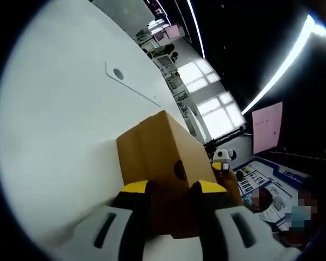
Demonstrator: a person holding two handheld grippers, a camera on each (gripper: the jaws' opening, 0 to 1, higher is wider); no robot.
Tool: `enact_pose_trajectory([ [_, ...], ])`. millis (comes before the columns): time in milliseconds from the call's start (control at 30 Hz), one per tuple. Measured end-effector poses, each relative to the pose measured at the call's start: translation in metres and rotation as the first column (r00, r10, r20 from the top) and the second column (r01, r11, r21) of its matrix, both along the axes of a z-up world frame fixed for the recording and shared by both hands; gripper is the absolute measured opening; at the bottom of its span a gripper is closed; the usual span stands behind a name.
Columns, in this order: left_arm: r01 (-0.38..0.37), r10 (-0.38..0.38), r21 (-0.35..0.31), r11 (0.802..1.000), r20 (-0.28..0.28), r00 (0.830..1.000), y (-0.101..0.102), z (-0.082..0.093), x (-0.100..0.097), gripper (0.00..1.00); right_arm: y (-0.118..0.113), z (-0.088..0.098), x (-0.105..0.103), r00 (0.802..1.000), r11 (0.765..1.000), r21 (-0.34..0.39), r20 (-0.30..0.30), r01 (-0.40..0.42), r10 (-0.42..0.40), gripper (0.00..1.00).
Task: Operate the shoe box by opening the lid, removing the specified soft item, and placing it in the target area until the item is outside and the box remains undamaged.
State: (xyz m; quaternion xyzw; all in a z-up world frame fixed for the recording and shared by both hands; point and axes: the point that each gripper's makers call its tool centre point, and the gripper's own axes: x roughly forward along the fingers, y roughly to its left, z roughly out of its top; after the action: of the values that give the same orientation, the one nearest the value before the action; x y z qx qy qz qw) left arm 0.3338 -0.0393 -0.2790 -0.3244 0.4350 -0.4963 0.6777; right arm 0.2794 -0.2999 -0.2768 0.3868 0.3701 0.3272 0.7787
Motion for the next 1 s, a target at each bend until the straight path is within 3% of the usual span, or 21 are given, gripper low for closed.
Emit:
enact_pose_trajectory([
  [600, -0.008, 0.008, -0.016, 1.000, 0.002, 1.000, 0.004, 0.000, 0.002, 0.33, 0.000, 0.001, 0.002, 1.000, 1.000, 0.011, 0.007, 0.007, -0.007, 0.31],
  [1000, -0.002, 0.002, -0.013, 1.000, 0.010, 1.000, 0.002, 0.001, -0.013, 0.34, -0.001, 0.001, 0.007, 1.000, 1.000, 0.001, 0.010, 0.020, -0.020, 0.31],
])
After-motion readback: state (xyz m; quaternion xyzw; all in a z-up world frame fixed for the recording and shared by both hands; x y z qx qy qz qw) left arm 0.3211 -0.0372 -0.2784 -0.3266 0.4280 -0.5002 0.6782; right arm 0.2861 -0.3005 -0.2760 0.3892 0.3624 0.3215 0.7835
